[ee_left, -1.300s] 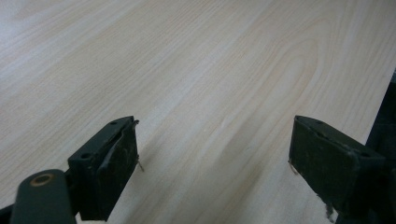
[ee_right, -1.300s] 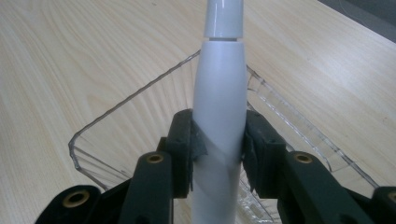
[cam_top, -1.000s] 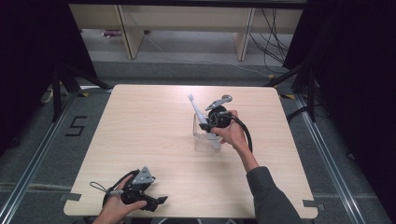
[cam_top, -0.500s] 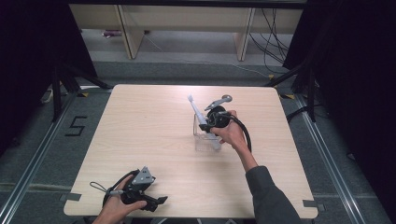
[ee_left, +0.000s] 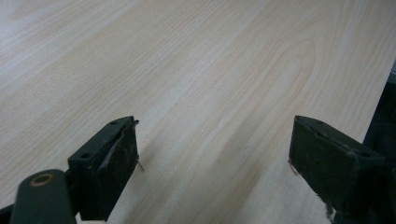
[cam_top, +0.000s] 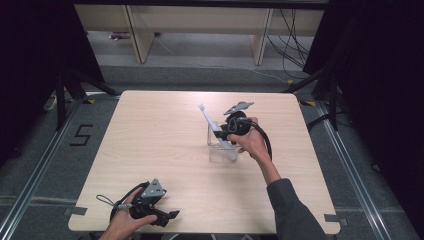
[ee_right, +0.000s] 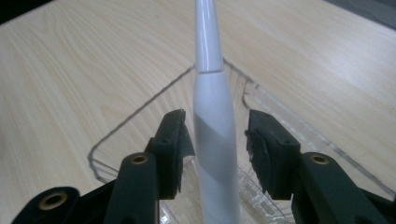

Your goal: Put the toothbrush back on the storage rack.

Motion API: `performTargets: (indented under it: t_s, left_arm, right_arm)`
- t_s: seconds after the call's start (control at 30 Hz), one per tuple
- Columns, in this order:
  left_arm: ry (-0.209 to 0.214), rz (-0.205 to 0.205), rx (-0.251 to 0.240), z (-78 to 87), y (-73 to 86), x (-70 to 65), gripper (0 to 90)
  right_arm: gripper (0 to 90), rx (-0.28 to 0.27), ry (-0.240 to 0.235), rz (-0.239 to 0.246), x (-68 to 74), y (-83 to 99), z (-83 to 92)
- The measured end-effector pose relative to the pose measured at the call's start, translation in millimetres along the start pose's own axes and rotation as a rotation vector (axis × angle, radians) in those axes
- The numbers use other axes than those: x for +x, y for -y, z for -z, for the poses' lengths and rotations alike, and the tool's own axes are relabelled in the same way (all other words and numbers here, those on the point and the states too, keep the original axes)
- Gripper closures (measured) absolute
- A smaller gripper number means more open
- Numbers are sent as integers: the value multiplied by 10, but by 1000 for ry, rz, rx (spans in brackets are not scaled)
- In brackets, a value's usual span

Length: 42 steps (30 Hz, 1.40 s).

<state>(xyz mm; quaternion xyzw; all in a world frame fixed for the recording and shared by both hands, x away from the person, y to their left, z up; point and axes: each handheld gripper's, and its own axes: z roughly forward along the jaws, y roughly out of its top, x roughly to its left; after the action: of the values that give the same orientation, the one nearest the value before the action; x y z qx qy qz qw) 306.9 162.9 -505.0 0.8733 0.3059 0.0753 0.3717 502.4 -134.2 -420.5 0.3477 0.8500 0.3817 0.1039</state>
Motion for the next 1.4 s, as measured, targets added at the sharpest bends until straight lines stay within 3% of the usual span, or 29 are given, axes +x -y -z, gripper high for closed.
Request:
performTargets:
  t_s: [0.07,0.13,0.17,0.23,0.27,0.3,0.33,0.37,0.4,0.43,0.53,0.57,0.63,0.7,0.8,0.83,0.93,0.97,1.03,1.07,1.1,1.17,1.23,1.27,1.3,1.4]
  left_arm:
    - [0,-5,-3,-3,2,5,149]
    - [2,1,1,-5,2,2,149]
    - [0,-14,12,-1,2,15,149]
    - [-6,-18,10,-1,1,15,149]
    - [-4,-14,9,0,0,11,149]
    - [-2,-12,10,-2,1,13,149]
    - [-9,-17,12,-2,1,21,149]
    - [-8,-17,12,-1,1,19,149]
    - [-8,-15,12,1,0,16,149]
    - [-1,-2,2,-4,1,6,149]
    - [0,-1,1,-3,1,5,149]
    - [0,-1,1,-3,2,5,149]
    - [1,-1,1,-2,1,4,149]
    - [1,-3,-2,-3,2,7,149]
    - [1,-14,9,3,1,11,149]
    - [-6,-18,9,3,0,15,149]
    - [1,0,-2,-8,3,5,149]
    - [-6,-20,14,1,0,20,149]
    - [1,0,-2,-8,2,2,149]
    - [1,-1,-2,-8,2,3,149]
    - [1,-1,-2,-7,3,3,149]
    - [1,-14,10,2,2,12,149]
    - [1,-1,-2,-7,3,4,149]
    - [2,2,-3,-8,3,0,149]
    - [0,-16,11,1,1,11,149]
    - [1,-15,11,1,2,12,149]
  right_arm:
    - [562,-43,-2,4,-14,-2,71]
    - [556,-46,-16,-15,-27,-4,144]
    - [548,-40,-11,6,-42,1,200]
    - [541,-41,-8,-7,-33,6,215]
    - [532,-71,-2,-12,-29,15,213]
    - [518,-53,1,9,-46,14,253]
    - [510,-62,-16,0,-46,15,256]
    - [497,-65,-9,-18,-32,21,273]
    - [487,-73,7,-5,-43,23,288]
    - [477,-71,-16,-20,-41,24,300]
    - [441,-90,15,-11,-35,28,343]
    - [436,-92,-3,-24,-24,30,357]
    - [409,-102,12,-7,-23,29,401]
    - [399,-102,-1,-28,2,32,434]
    - [377,-126,11,-14,13,43,468]
    - [374,-141,25,4,11,53,490]
    - [366,-134,18,-6,20,66,553]
    - [364,-140,19,-14,24,75,566]
    - [364,-154,41,6,8,85,602]
    - [364,-149,34,-22,22,93,628]
    - [362,-164,39,3,3,100,637]
    - [360,-174,29,-19,17,128,666]
    - [355,-178,24,-3,2,147,690]
    - [353,-172,22,-30,16,165,717]
    - [352,-177,28,-24,10,180,734]
    - [351,-193,49,-29,1,229,784]
